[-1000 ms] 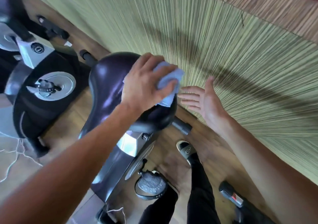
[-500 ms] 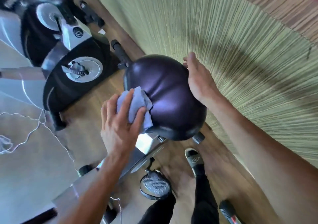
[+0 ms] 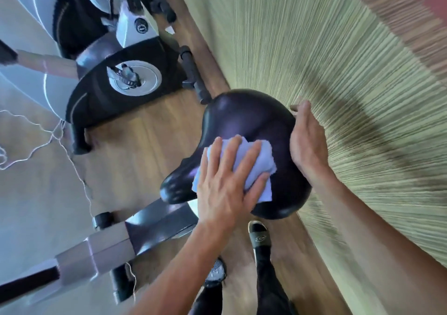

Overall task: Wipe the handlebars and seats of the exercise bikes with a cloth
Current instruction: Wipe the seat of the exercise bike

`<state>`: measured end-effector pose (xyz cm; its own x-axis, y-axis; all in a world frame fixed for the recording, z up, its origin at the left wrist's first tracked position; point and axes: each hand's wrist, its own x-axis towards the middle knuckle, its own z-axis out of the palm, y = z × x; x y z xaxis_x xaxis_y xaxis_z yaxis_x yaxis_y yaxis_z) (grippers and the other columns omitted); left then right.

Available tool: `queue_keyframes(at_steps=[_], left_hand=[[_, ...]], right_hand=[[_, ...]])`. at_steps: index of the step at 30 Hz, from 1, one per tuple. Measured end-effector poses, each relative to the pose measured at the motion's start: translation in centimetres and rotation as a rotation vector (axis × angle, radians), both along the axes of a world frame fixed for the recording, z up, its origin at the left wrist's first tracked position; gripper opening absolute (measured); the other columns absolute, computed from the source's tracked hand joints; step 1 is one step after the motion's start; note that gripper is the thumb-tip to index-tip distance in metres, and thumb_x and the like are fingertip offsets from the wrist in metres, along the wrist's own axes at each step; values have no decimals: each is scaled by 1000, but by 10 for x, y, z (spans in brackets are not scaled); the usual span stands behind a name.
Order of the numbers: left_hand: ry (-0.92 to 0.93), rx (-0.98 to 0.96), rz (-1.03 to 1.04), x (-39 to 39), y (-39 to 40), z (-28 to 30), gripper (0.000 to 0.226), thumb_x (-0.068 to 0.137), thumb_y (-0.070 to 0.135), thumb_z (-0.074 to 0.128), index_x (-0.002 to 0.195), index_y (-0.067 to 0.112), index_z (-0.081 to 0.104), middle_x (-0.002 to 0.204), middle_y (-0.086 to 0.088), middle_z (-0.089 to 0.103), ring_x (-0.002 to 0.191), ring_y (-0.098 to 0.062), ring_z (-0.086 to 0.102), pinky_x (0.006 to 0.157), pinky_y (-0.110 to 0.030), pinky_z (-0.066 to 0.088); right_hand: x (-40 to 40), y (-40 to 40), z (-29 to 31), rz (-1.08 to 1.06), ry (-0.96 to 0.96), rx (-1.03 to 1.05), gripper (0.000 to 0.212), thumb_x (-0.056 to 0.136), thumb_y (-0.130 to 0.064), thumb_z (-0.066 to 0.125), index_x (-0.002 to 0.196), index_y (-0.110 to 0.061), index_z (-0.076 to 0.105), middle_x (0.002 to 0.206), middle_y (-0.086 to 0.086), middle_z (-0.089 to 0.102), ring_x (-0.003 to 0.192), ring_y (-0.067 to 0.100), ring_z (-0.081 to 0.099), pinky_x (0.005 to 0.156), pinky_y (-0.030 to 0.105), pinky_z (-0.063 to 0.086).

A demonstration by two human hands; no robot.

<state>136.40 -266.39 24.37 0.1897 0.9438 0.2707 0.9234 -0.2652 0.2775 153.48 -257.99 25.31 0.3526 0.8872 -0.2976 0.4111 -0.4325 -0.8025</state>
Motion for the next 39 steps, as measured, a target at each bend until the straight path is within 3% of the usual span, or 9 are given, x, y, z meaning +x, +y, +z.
queue_keyframes(at_steps=[5, 8, 10, 13, 18, 22, 25, 30, 39], left_hand=[[-12, -41, 162, 16, 68, 0, 52, 98, 58, 51, 145, 35, 55, 153, -3, 48, 145, -35, 37, 114, -50, 39], [-63, -83, 273, 26, 99, 5, 49, 97, 57, 51, 139, 33, 58, 145, 1, 51, 136, -29, 42, 105, -48, 43], [-86, -71, 233, 25, 99, 10, 49, 94, 54, 55, 137, 31, 59, 139, 2, 54, 129, -28, 45, 102, -48, 44], [-40, -49, 181, 14, 95, 21, 57, 88, 58, 55, 137, 30, 62, 151, -5, 48, 140, -32, 41, 113, -50, 37], [107, 58, -16, 12, 110, 6, 56, 92, 59, 56, 137, 27, 61, 146, 0, 56, 138, -31, 47, 118, -50, 31], [77, 18, 130, 14, 135, 5, 56, 93, 61, 53, 136, 27, 63, 136, 3, 62, 124, -27, 56, 109, -44, 39], [61, 28, 181, 16, 124, 6, 55, 95, 62, 50, 137, 28, 61, 133, 6, 62, 117, -23, 57, 105, -39, 40], [100, 68, 165, 8, 76, 0, 55, 97, 59, 52, 141, 27, 59, 137, 4, 60, 119, -25, 57, 106, -41, 41], [-127, -79, 418, 5, 148, 6, 45, 91, 58, 57, 129, 36, 66, 119, 8, 67, 108, -25, 59, 99, -37, 41]], right_hand=[[0, 5, 1, 6, -7, 2, 77, 96, -65, 2, 129, -27, 61, 134, 2, 65, 125, 32, 55, 107, 45, 39], [0, 2, -1, 17, -4, 4, 77, 100, -64, 5, 137, -24, 60, 139, 4, 64, 131, 30, 54, 113, 46, 38], [0, 2, 0, 19, 2, -18, 87, 90, -71, 2, 137, -26, 60, 138, 3, 64, 130, 30, 55, 113, 47, 38], [0, 3, 2, 9, 9, -33, 92, 82, -72, 1, 133, -26, 61, 133, 5, 66, 127, 31, 55, 110, 48, 39], [1, 2, 1, 17, 0, -20, 70, 101, -58, 9, 131, -23, 62, 132, 10, 66, 126, 35, 55, 107, 45, 38], [4, 19, 6, 162, -48, -183, 58, 109, -46, 9, 136, -16, 51, 139, 17, 58, 127, 40, 52, 103, 47, 36], [5, 35, 8, 238, -114, -267, 67, 108, -51, 7, 138, -12, 53, 136, 17, 60, 126, 39, 54, 104, 49, 38], [5, 39, 1, 219, -127, -183, 73, 107, -56, 10, 131, -9, 62, 130, 18, 64, 123, 40, 56, 105, 48, 41], [6, 43, -4, 175, -109, -163, 67, 109, -51, 17, 126, -5, 62, 127, 22, 63, 122, 43, 55, 103, 50, 42]])
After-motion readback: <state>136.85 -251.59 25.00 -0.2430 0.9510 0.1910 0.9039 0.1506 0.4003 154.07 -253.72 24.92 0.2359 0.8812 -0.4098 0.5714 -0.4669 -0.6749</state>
